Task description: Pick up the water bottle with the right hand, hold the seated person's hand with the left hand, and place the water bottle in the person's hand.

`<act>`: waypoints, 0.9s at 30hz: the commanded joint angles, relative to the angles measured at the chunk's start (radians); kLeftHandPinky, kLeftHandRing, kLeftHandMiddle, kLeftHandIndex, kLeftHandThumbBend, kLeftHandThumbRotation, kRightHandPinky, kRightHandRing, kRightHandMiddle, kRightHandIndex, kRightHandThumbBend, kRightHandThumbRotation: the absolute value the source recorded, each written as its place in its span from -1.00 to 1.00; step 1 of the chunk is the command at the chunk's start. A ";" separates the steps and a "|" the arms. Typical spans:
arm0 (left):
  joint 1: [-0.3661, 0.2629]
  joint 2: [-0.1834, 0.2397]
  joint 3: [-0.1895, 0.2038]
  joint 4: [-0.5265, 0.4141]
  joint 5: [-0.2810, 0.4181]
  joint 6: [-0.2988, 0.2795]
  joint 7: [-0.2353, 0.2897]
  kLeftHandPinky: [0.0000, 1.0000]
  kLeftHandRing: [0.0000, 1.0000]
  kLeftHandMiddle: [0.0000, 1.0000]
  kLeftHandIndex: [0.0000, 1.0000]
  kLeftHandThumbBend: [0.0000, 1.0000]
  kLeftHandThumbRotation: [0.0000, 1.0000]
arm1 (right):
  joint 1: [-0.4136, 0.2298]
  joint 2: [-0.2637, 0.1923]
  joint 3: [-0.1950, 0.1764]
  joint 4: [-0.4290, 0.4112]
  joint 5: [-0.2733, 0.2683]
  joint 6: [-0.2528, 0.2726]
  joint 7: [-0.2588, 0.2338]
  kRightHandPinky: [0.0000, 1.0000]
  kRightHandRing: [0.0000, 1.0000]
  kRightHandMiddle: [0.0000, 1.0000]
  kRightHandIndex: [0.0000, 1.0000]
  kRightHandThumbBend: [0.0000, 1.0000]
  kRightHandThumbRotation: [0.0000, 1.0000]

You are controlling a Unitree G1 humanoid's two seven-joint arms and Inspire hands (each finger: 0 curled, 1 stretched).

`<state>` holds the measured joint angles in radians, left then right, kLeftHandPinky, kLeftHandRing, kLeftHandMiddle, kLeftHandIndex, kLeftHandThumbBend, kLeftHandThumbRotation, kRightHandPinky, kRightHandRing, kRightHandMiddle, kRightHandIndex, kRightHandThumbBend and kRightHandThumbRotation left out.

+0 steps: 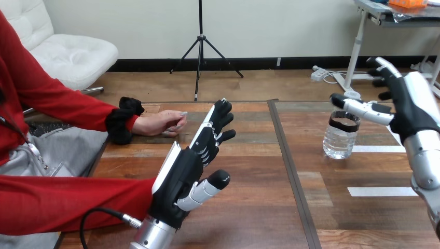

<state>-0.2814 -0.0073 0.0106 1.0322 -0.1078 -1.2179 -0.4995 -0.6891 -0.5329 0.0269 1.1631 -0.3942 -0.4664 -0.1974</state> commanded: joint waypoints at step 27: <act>-0.006 -0.003 -0.009 -0.037 0.003 -0.037 0.034 0.72 0.89 0.99 1.00 1.00 0.67 | -0.208 0.000 0.122 0.101 -0.067 0.120 0.009 0.37 0.62 0.70 0.80 1.00 0.27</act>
<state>-0.2723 -0.0139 0.0078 1.0286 -0.1033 -1.2355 -0.4712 -0.8039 -0.5311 0.1361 1.2543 -0.4542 -0.3548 -0.1823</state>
